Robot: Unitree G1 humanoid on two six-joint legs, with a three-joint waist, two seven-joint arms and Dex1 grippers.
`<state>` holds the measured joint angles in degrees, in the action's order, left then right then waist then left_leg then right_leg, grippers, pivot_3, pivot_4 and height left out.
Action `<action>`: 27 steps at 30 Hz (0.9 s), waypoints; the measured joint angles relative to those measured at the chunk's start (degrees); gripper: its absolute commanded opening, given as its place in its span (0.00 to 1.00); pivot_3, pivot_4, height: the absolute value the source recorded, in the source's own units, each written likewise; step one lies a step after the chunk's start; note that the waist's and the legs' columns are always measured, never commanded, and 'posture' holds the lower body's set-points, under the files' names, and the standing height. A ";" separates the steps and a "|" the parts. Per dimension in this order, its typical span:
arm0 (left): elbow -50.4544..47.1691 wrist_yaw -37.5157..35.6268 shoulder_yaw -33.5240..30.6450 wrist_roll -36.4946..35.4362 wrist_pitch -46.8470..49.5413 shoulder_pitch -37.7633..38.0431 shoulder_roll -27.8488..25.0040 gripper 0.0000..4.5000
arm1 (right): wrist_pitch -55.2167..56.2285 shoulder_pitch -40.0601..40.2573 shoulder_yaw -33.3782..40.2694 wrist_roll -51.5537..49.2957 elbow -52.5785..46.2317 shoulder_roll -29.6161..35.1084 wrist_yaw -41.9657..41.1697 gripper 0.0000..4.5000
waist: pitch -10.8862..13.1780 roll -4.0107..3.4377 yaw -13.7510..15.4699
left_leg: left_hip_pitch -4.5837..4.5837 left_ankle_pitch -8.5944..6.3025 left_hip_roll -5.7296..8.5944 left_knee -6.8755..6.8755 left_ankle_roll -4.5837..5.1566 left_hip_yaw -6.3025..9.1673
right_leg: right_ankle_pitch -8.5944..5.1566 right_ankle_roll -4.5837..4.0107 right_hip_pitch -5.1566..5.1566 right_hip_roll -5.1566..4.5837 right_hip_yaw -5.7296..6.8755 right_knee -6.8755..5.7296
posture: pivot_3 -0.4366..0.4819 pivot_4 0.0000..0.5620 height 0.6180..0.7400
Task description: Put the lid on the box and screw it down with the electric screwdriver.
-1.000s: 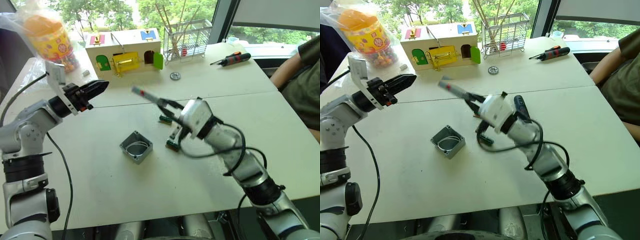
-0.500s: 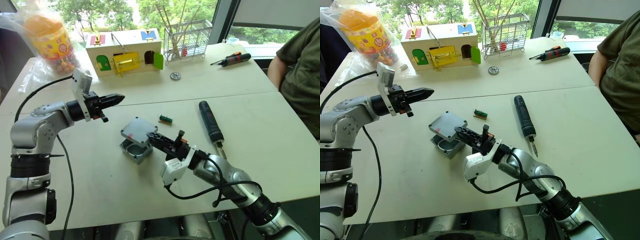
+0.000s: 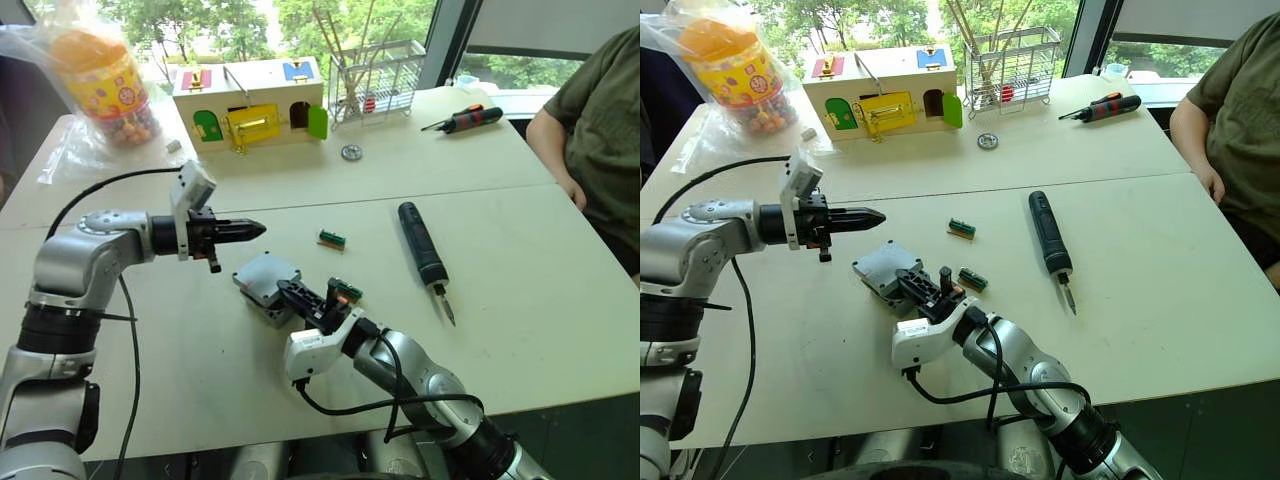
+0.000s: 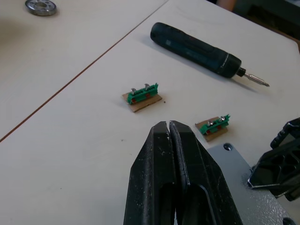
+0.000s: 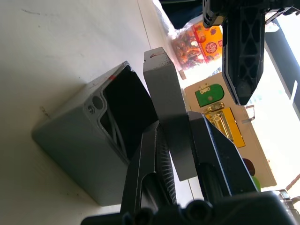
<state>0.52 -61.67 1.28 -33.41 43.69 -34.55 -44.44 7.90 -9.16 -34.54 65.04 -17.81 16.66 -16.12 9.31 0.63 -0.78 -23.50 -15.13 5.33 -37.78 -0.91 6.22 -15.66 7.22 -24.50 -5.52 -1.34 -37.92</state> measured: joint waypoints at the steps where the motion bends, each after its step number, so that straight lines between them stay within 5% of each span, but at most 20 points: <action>1: 0.45 -0.40 0.13 0.42 -0.50 -0.09 0.00 0.00 | -0.09 0.23 0.06 0.22 -0.17 0.01 0.04 0.02 | 0.00 0.00 -0.04 | 0.00 0.00 0.00 0.01 0.00 0.00 | 0.00 0.00 0.00 0.00 0.00 0.00 | 0.48 0.27 1.00; 27: -5.31 -7.97 6.64 8.22 -6.97 5.42 -0.99 0.00 | 1.95 2.53 0.37 1.12 -2.03 2.53 1.45 0.02 | -0.03 0.01 0.03 | 0.07 0.00 -0.01 0.04 0.01 0.00 | 0.00 0.00 0.06 0.00 -0.01 0.00 | 0.48 0.27 1.00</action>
<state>-4.79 -69.64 7.92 -25.19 36.72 -29.13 -45.44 9.86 -6.63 -34.16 66.16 -19.84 19.19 -14.66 9.28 0.64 -0.75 -23.44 -15.13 5.32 -37.74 -0.90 6.22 -15.66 7.22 -24.44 -5.52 -1.35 -37.92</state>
